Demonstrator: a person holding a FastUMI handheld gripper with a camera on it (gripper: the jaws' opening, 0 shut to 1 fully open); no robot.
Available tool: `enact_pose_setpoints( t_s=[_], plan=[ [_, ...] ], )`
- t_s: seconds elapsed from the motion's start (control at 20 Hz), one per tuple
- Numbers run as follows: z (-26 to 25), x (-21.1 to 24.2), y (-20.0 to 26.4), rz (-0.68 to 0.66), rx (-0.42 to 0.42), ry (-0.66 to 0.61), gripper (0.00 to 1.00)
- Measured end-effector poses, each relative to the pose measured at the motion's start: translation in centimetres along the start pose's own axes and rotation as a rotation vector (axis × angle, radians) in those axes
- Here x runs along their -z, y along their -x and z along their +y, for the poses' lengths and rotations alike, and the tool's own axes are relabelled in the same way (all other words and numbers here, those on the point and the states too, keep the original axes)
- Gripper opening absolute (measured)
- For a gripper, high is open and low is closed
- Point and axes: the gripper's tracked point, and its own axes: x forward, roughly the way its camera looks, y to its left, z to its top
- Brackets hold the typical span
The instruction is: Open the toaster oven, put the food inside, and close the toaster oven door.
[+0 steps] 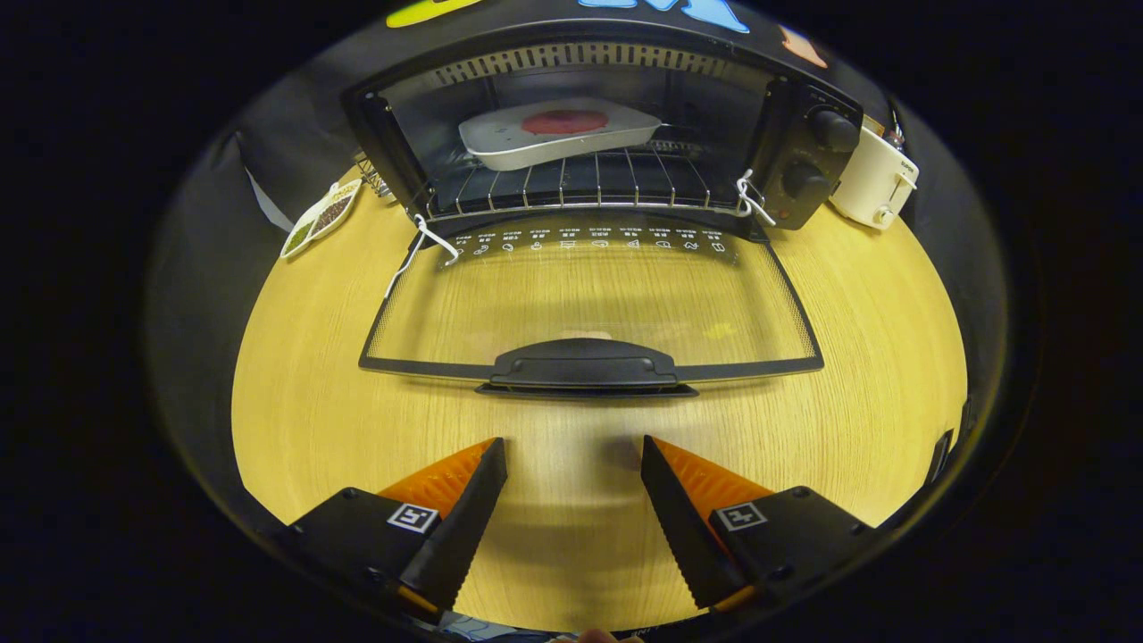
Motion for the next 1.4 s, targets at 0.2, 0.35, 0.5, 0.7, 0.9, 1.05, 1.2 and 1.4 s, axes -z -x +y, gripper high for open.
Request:
enact_pose_setpoints(
  t_s=[0.2, 0.35, 0.5, 0.7, 0.9, 1.05, 1.2, 1.4],
  plan=[
    [-0.3, -1.3, -0.6, -0.013, 0.021, -0.004, 0.97],
    [-0.7, -1.9, -1.0, -0.022, 0.05, 0.008, 0.97],
    [-0.7, -1.9, -1.3, -0.014, 0.069, 0.011, 0.96],
    [-0.6, -2.1, -0.7, -0.022, 0.06, 0.008, 0.96],
    [-0.5, -2.4, 0.7, -0.048, 0.04, -0.001, 0.96],
    [0.3, -2.9, 2.1, -0.073, 0.006, -0.004, 0.97],
    [1.3, -4.2, 4.0, -0.125, -0.032, -0.043, 0.98],
    [1.7, -8.5, 7.8, -0.295, -0.074, -0.093, 0.99]
  ],
)
